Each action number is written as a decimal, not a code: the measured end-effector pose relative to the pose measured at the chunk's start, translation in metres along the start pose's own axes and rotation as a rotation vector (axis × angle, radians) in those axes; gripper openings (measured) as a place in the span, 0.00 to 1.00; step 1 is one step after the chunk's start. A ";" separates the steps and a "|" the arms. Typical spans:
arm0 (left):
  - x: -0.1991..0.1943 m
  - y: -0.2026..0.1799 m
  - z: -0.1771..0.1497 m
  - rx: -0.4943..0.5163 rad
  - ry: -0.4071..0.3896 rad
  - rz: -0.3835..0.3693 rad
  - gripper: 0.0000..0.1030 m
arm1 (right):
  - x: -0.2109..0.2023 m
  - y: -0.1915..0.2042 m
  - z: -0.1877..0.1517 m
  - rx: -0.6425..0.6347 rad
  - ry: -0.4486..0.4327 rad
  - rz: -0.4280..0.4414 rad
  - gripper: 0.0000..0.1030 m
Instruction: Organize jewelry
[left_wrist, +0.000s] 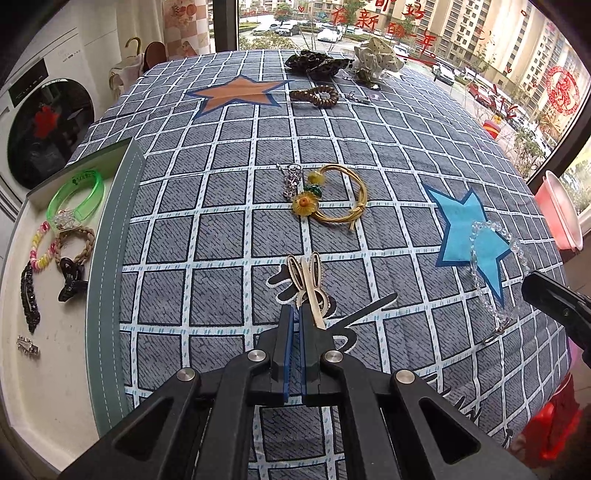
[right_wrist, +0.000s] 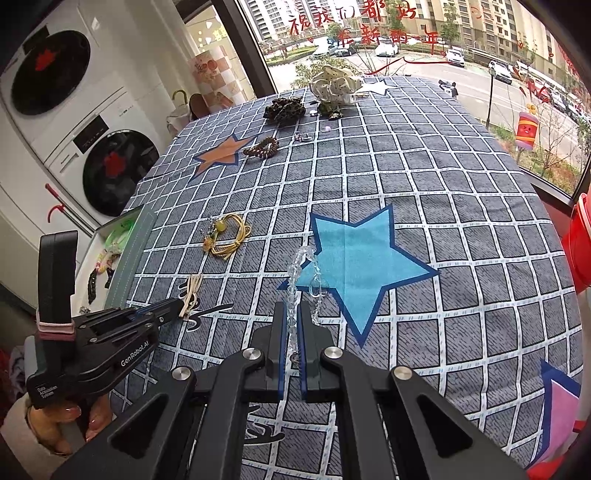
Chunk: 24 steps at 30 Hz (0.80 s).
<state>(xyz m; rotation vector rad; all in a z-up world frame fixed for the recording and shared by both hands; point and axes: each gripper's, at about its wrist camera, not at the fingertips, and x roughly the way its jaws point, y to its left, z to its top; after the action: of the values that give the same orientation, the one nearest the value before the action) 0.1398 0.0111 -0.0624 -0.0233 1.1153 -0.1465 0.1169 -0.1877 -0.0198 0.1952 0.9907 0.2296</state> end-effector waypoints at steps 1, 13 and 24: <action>0.000 0.001 0.001 -0.006 0.000 0.000 0.70 | -0.001 0.000 -0.001 0.001 0.000 0.001 0.06; -0.001 -0.007 0.006 0.029 -0.059 0.043 1.00 | -0.002 0.001 0.000 -0.002 -0.003 0.003 0.06; 0.006 -0.052 0.011 0.382 -0.078 -0.041 1.00 | -0.005 -0.007 -0.003 0.010 -0.001 0.007 0.06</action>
<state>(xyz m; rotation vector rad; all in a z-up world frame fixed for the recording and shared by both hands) 0.1466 -0.0414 -0.0582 0.2873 0.9945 -0.3904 0.1120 -0.1959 -0.0192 0.2079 0.9907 0.2306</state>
